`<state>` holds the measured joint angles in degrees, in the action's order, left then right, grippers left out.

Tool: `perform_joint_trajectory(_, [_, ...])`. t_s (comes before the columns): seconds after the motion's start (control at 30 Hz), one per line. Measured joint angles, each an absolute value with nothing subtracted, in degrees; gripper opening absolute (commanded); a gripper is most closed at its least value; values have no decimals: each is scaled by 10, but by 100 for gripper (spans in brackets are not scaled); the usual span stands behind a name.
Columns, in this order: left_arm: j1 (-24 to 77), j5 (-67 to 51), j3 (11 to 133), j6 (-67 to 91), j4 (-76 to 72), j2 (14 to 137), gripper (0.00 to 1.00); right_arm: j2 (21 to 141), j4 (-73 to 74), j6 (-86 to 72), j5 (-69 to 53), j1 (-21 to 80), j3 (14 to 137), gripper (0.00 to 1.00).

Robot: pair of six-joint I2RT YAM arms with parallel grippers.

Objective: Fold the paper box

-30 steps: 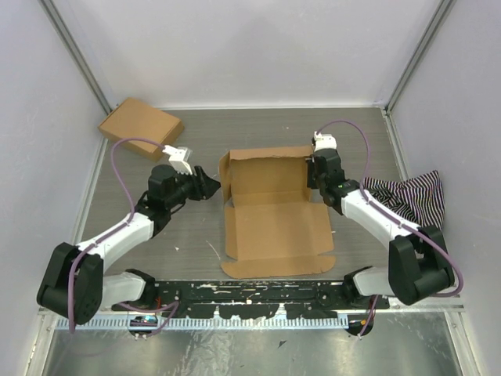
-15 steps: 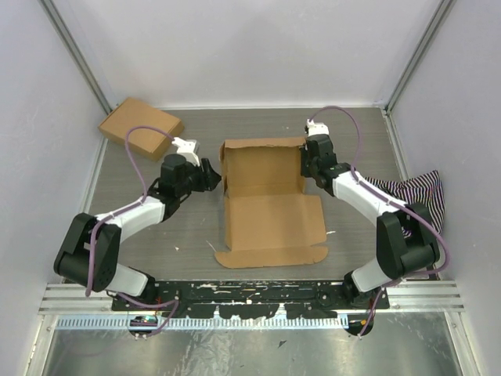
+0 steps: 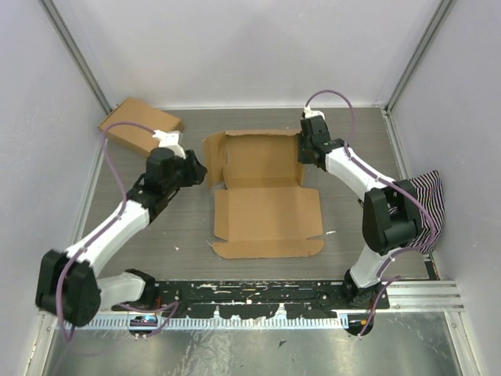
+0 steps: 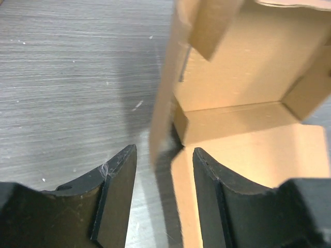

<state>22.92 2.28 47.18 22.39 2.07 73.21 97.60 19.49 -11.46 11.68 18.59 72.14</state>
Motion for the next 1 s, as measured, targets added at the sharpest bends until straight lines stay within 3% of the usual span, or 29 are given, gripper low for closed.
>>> perform_joint_trajectory(0.23, [239,-46,358,290,-53,619,53,1006,231,-126,88,175,766,1])
perform_joint_trajectory(0.6, [308,-79,316,337,-147,781,52,1014,232,-135,76,171,775,1])
perform_joint_trajectory(1.0, [343,-15,409,336,-6,881,48,1007,223,-135,74,171,764,1])
